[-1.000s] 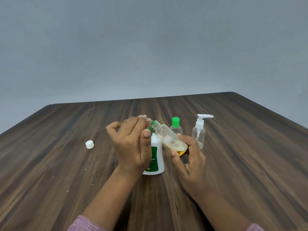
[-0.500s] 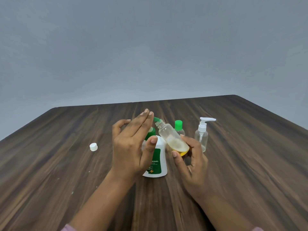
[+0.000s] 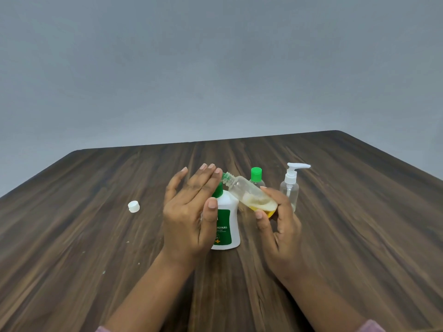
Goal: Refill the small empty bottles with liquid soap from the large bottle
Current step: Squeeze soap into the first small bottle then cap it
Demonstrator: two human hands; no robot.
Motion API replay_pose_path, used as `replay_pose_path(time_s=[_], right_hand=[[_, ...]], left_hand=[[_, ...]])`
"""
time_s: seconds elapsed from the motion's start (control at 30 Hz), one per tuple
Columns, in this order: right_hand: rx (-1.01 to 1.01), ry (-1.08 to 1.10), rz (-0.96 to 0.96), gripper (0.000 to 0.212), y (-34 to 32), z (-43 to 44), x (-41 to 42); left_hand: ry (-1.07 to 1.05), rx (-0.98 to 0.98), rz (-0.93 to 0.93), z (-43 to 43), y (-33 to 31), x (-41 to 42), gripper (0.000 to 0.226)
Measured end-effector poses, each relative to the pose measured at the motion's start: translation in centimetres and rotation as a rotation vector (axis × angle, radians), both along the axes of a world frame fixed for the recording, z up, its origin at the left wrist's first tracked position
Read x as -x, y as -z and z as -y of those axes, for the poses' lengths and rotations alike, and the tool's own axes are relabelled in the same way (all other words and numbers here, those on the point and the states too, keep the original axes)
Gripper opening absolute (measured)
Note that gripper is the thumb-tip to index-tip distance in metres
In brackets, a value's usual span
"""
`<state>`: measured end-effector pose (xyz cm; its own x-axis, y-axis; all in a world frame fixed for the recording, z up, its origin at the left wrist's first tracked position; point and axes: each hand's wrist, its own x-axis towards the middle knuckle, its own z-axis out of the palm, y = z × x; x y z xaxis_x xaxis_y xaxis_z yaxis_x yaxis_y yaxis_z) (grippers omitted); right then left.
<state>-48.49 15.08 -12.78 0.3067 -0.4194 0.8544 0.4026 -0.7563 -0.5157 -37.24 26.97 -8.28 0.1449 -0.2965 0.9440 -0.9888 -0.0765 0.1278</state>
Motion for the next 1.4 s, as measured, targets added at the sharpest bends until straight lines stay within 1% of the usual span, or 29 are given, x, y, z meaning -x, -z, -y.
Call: replay_pose_path(time_s=[0.27, 0.53, 0.73, 0.87, 0.97, 1.13, 1.4], right_hand=[[-0.022, -0.004, -0.007, 0.033, 0.1, 0.0, -0.4], [-0.029, 0.005, 0.005, 0.031, 0.1, -0.1, -0.3], [-0.015, -0.018, -0.008, 0.032, 0.0, -0.3, -0.3], [-0.007, -0.006, -0.01, 0.03, 0.0, -0.2, -0.3], [-0.008, -0.013, -0.018, 0.03, 0.2, -0.2, -0.3], [-0.015, -0.028, -0.028, 0.028, 0.3, -0.1, -0.2], [-0.015, -0.031, -0.024, 0.03, 0.1, -0.2, -0.2]], left_hand=[[-0.014, -0.028, 0.024, -0.2, -2.0, -0.1, 0.066], [0.036, 0.03, -0.023, 0.1, 0.0, 0.0, 0.059], [0.006, -0.007, -0.01, -0.1, -1.2, 0.4, 0.059], [0.037, -0.012, -0.071, -0.1, -1.2, 0.4, 0.052], [0.043, 0.008, -0.079, 0.1, -0.8, 0.4, 0.047], [0.055, 0.02, -0.086, 0.1, 0.5, 0.2, 0.046], [0.014, -0.033, -0.075, -0.2, -1.3, 0.4, 0.047]])
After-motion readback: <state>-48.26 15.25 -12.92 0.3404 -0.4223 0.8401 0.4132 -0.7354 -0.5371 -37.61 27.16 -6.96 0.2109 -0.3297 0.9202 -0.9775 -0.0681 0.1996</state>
